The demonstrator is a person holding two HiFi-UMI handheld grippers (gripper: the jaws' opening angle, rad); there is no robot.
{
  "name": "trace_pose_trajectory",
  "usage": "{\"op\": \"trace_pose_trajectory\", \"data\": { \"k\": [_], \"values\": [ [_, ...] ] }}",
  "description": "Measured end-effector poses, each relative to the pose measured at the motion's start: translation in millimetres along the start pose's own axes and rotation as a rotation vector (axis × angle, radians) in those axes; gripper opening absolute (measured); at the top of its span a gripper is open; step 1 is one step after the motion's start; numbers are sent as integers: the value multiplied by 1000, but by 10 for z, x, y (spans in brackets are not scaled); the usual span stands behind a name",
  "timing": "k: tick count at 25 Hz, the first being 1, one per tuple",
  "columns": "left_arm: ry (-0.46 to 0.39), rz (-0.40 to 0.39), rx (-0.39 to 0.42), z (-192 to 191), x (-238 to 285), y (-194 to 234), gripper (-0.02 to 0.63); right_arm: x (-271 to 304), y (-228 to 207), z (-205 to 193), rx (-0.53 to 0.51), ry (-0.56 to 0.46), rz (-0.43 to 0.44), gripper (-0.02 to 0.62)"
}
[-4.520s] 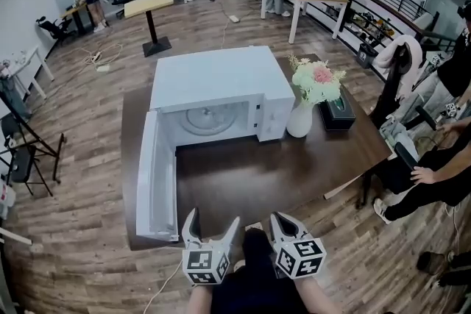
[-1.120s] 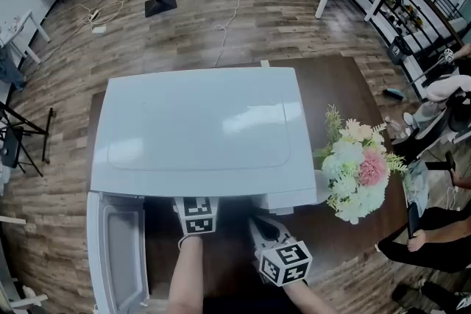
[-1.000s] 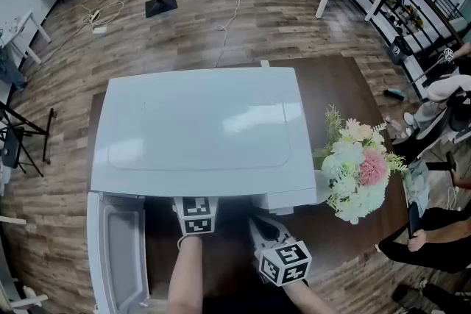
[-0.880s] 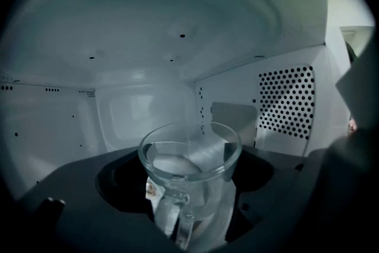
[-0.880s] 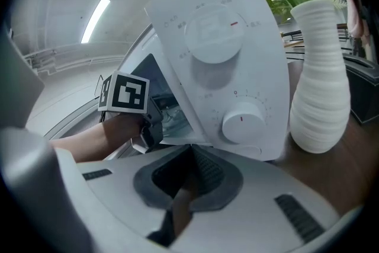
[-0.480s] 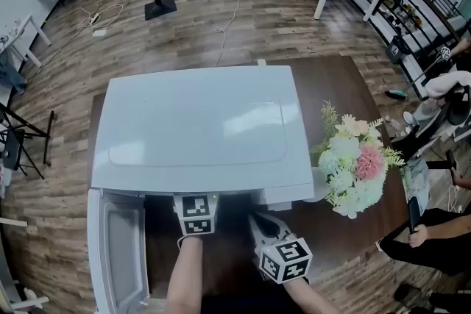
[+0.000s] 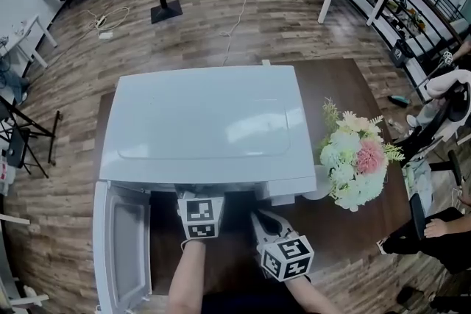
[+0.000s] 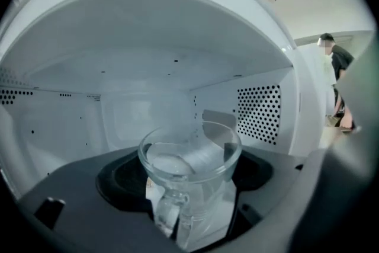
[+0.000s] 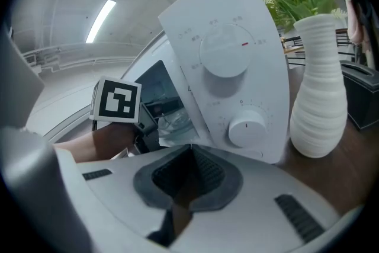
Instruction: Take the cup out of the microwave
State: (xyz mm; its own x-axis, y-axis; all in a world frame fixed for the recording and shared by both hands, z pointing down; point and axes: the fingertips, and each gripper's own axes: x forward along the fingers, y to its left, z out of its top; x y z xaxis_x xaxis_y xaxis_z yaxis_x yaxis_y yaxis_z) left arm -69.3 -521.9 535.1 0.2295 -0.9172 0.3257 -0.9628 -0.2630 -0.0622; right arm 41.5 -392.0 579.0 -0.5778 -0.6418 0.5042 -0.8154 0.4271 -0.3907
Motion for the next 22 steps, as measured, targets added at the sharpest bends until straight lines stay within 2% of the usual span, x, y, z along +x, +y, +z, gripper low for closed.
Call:
{"op": "trace_pose_trajectory", "data": {
  "k": [14, 22],
  "values": [
    [-16, -9, -37, -12, -436, -98, 394, -184, -51, 103, -29, -66, -43, -5],
    [-13, -18, -29, -48, -729, -167, 394, -291, 33, 111, -54, -94, -52, -6]
  ]
}}
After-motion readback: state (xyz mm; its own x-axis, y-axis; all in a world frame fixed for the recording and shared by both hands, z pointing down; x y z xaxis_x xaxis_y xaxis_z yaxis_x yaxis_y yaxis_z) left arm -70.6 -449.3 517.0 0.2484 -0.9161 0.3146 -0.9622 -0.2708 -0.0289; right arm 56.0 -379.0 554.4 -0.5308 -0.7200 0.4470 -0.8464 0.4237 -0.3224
